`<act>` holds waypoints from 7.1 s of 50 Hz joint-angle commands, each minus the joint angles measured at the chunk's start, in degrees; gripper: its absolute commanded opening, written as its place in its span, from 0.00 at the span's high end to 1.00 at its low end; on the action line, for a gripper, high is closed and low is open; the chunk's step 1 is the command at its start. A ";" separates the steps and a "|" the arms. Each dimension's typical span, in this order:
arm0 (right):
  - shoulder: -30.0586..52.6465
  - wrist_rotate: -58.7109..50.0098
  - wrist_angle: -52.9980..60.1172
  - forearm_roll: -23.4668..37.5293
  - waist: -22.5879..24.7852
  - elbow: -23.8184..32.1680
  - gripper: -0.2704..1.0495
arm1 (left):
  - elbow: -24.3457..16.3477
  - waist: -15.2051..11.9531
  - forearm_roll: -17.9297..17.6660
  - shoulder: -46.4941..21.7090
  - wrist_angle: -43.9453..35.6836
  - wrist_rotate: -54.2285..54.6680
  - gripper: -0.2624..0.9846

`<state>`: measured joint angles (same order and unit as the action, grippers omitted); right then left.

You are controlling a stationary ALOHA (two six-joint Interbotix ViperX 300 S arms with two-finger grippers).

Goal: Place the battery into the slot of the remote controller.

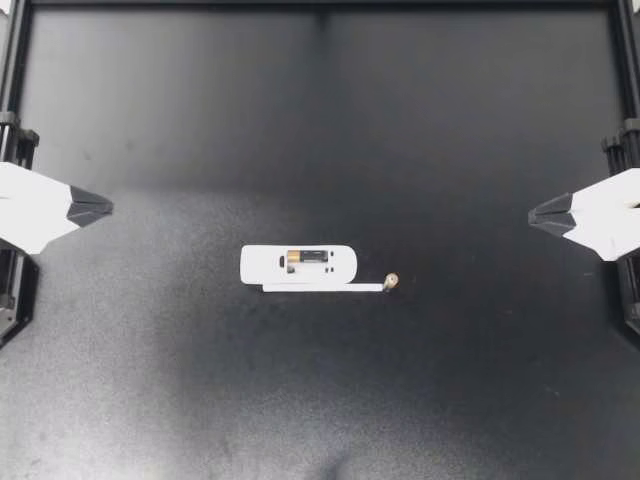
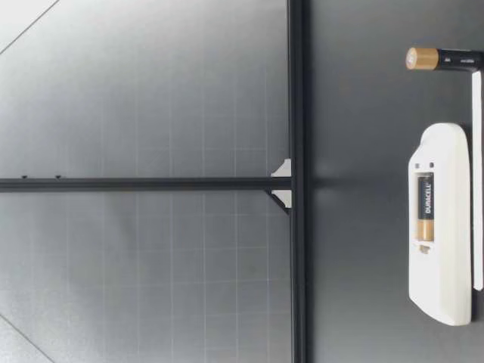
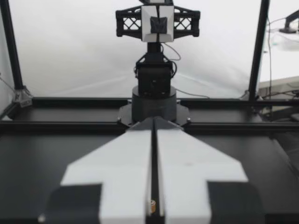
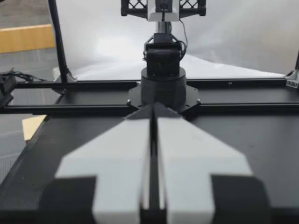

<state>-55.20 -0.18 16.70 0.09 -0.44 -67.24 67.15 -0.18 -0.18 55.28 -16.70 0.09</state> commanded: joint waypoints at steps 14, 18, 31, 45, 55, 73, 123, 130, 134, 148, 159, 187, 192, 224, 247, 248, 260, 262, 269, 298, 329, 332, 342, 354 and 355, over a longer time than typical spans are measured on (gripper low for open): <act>15.29 -0.26 -2.11 -0.26 0.09 6.06 0.92 | -0.53 -0.35 0.09 -0.62 -2.81 -0.53 0.91; 20.57 -0.35 -6.77 -0.44 -0.18 9.32 0.92 | -0.18 -0.35 0.09 -0.88 -3.08 -0.44 0.91; 34.37 -0.26 -27.07 -0.44 -1.41 19.69 0.92 | 0.18 -0.35 0.00 -2.37 -3.08 -0.26 0.91; 42.19 -0.26 -37.97 -0.18 -2.11 25.49 0.92 | 0.44 -0.35 0.09 -2.99 -3.08 -0.26 0.91; 44.38 -0.26 -41.13 0.09 -2.55 26.98 0.91 | 0.62 -0.35 0.00 -2.99 -3.08 -0.35 0.91; 47.55 -0.18 -43.33 0.18 -2.81 28.30 0.68 | 1.14 -0.35 0.00 -3.08 -3.08 -0.26 0.91; 57.48 -0.18 -43.68 0.09 -2.81 30.50 0.41 | 2.37 -0.35 0.00 -3.34 -3.08 -0.26 0.91; 58.18 -0.18 -43.51 0.09 -2.81 30.50 0.42 | 2.37 -0.35 0.09 -3.16 -3.16 -0.26 0.91; 58.54 -0.18 -43.51 0.09 -2.81 30.59 0.45 | 2.37 -0.35 0.09 -3.16 -3.16 -0.26 0.91; 58.54 -0.18 -43.59 0.09 -2.81 31.20 0.63 | 2.37 -0.35 0.00 -3.16 -3.08 -0.26 0.91; 58.54 -0.09 -44.74 0.09 -2.72 31.20 0.73 | 2.37 -0.35 0.09 -3.16 -3.08 -0.26 0.91; 50.62 -0.09 -33.93 0.00 -2.72 27.60 0.79 | -3.43 -2.20 0.00 -18.90 8.88 0.18 0.91; 49.04 -0.09 -24.61 0.00 -2.72 24.17 0.79 | -6.50 -2.55 0.00 -25.05 12.04 -0.09 0.91; 56.87 0.18 18.11 -0.44 -4.13 13.27 0.79 | -18.02 -3.43 0.09 -49.39 21.01 -2.11 0.91; 62.67 0.26 19.78 -0.44 -4.83 16.08 0.79 | -18.54 -4.57 0.00 -54.23 20.48 -1.85 0.91; 62.93 0.18 19.78 -0.44 -4.83 16.17 0.79 | -18.54 -4.57 0.00 -54.40 20.48 -1.85 0.91; 64.95 0.09 19.51 -0.35 -4.83 17.49 0.79 | -18.63 -4.57 0.00 -56.95 20.39 -1.85 0.91; 65.30 0.00 19.51 -0.35 -4.83 17.75 0.79 | -18.54 -4.57 0.00 -57.30 20.39 -1.85 0.91; 66.45 0.00 18.81 -0.35 -4.83 18.54 0.79 | -18.54 -4.57 0.00 -57.92 20.30 -1.85 0.91; 68.12 0.00 14.68 -0.26 -3.96 20.83 0.79 | -18.11 -4.57 -0.35 -57.39 20.30 -1.67 0.91; 69.17 0.09 7.47 -0.18 -3.78 23.91 0.79 | -18.11 -4.57 -0.53 -57.30 20.30 -1.67 0.91; 69.17 0.09 6.50 -0.18 -3.78 24.17 0.79 | -18.11 -4.57 -0.53 -57.39 20.30 -1.67 0.91; 69.08 0.00 2.29 -0.18 -3.78 25.75 0.76 | -18.02 -4.57 -0.70 -57.39 20.30 -1.58 0.91; 68.38 0.00 -0.70 -0.18 -3.78 26.98 0.58 | -18.02 -4.57 -0.88 -57.30 20.30 -1.58 0.91; 68.20 0.00 -0.88 -0.18 -3.78 26.98 0.56 | -18.02 -4.57 -0.88 -57.39 20.30 -1.58 0.91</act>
<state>15.12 -0.09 16.17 -0.18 -4.31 -41.22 49.04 -4.57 -0.88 -2.46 3.34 -1.58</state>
